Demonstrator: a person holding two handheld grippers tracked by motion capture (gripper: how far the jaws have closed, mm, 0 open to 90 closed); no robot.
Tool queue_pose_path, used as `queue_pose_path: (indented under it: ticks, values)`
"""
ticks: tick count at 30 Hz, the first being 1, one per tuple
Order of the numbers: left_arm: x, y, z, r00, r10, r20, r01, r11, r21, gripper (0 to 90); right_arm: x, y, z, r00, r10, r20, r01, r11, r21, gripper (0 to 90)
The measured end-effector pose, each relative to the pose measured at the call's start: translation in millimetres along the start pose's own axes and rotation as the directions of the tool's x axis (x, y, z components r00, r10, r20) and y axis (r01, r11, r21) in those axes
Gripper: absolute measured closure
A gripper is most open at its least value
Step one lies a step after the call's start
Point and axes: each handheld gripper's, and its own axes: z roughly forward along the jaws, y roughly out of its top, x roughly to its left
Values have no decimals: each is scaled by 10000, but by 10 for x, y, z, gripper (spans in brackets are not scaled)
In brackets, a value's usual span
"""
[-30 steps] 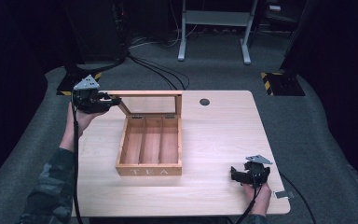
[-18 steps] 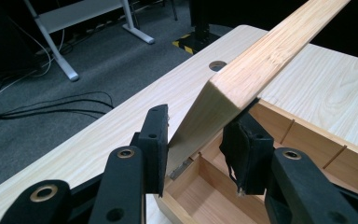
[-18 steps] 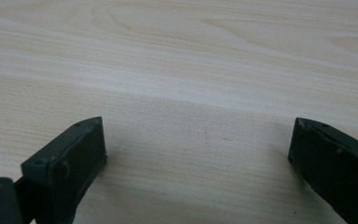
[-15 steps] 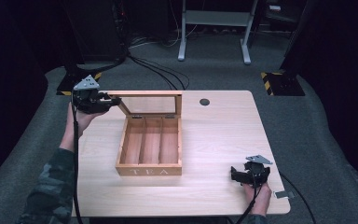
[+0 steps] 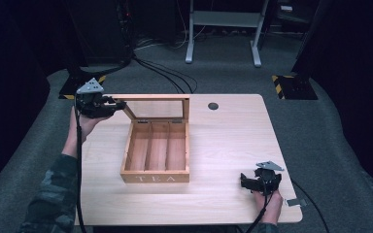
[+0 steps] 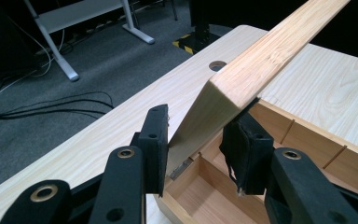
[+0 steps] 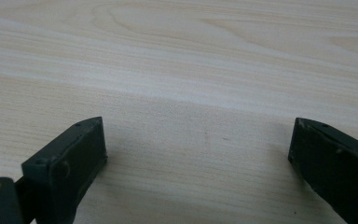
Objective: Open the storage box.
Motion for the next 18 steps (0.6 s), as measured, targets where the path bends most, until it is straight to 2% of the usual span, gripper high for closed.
queue_pose_path:
  ticks: [18]
  values:
    - [4,-1,0,10000,-11,14,11,10000,-13,613,-1,0,0,10000,2,-5,-2,10000,-5,35]
